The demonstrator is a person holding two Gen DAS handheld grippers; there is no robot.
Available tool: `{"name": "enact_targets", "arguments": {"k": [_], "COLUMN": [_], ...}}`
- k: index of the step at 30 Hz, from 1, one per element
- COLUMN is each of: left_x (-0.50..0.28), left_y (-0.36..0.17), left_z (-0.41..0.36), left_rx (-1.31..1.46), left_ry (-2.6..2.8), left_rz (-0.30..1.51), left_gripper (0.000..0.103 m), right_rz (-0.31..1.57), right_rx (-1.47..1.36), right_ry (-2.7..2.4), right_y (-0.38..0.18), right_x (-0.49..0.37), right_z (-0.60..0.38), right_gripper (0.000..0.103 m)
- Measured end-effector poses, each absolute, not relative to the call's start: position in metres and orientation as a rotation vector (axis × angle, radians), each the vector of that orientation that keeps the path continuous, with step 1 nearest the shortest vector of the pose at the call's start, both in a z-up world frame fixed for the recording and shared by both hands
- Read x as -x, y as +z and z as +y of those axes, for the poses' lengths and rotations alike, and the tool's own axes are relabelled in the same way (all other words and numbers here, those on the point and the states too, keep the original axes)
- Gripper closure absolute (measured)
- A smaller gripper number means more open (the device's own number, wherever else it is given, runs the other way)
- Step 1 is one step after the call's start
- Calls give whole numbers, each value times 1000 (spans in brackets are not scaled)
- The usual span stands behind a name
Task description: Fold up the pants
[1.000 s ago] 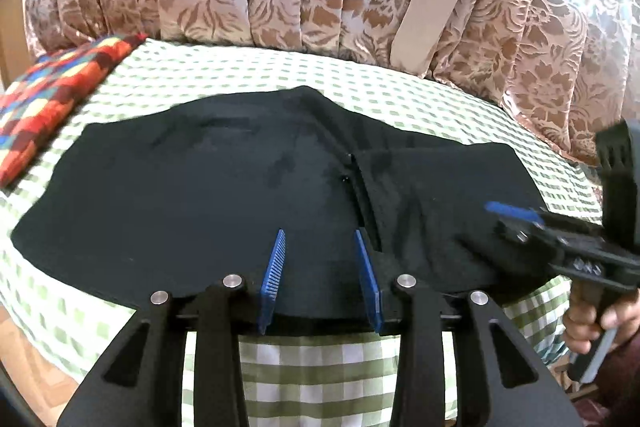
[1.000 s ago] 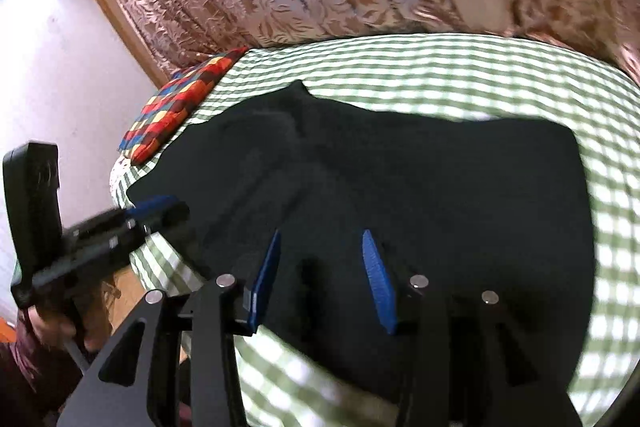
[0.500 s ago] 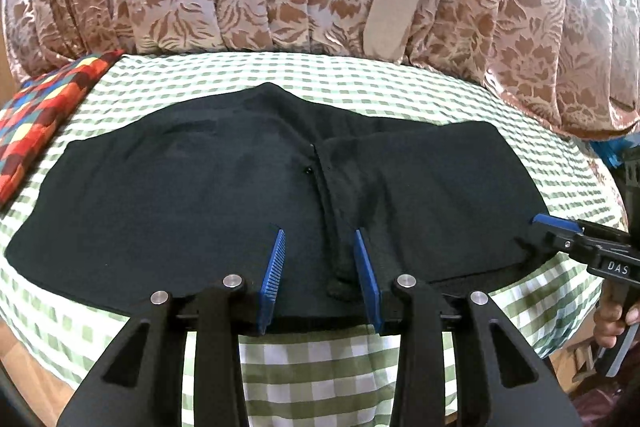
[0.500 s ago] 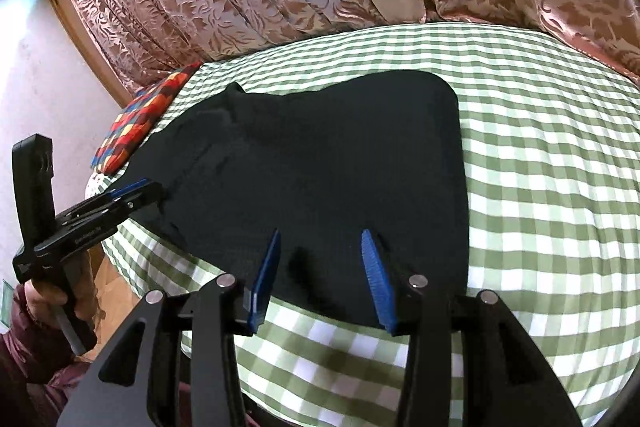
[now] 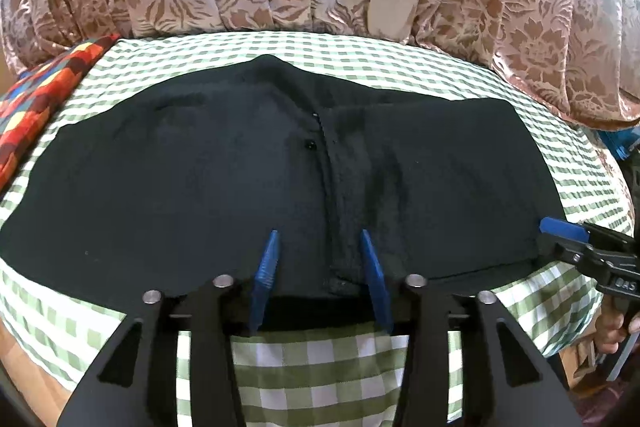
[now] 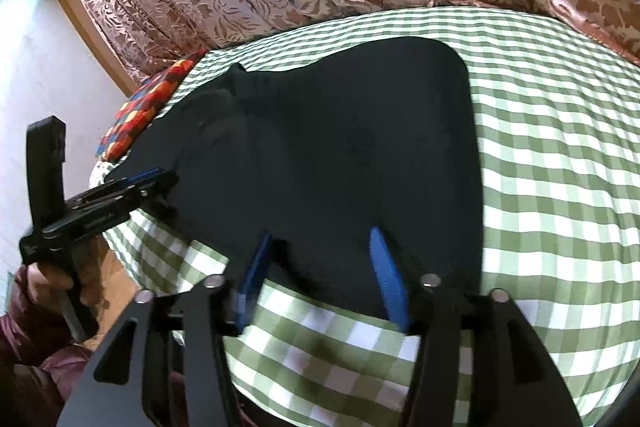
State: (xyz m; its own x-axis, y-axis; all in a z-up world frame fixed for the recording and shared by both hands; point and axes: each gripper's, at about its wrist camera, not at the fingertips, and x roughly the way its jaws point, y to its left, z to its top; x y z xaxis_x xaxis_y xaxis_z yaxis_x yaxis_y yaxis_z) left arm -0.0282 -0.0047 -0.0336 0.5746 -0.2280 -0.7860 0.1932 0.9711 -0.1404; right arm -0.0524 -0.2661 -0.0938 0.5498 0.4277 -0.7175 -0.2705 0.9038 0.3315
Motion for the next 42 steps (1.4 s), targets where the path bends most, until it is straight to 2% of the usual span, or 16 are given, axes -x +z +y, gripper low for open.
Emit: {"name": "enact_targets", "arguments": {"k": [6, 10, 14, 15, 16, 17, 25, 34, 38, 40, 42], "left_x": [29, 30, 38, 42, 49, 56, 80, 60, 50, 47, 45], "left_y": [-27, -15, -12, -12, -13, -15, -51, -73, -76, -76, -76], "left_z": [7, 42, 120, 134, 158, 179, 276, 295, 297, 296, 295], "left_rx": [100, 249, 529, 566, 634, 692, 1033, 1134, 1083, 1050, 1033], "left_ry": [-267, -277, -196, -160, -96, -39, 219, 296, 342, 382, 397], "left_rz": [914, 893, 845, 832, 803, 780, 775, 811, 830, 851, 860], "left_gripper": [54, 48, 48, 41, 30, 30, 30, 30, 48, 66, 73], "right_rz": [895, 896, 881, 879, 876, 874, 865, 865, 867, 868, 868], "right_rx": [-103, -62, -113, -120, -123, -122, -166, -149, -134, -123, -113], "right_ry": [412, 393, 400, 405, 419, 425, 430, 419, 411, 408, 403], "right_y": [-93, -94, -95, -95, -96, -96, -95, -93, -92, -91, -90], "right_x": [54, 55, 54, 54, 53, 54, 51, 51, 51, 51, 51], "right_z": [-243, -233, -238, -238, -238, -237, -240, -237, -235, -235, -233], "right_gripper": [17, 13, 9, 6, 4, 2, 2, 2, 2, 2, 2]}}
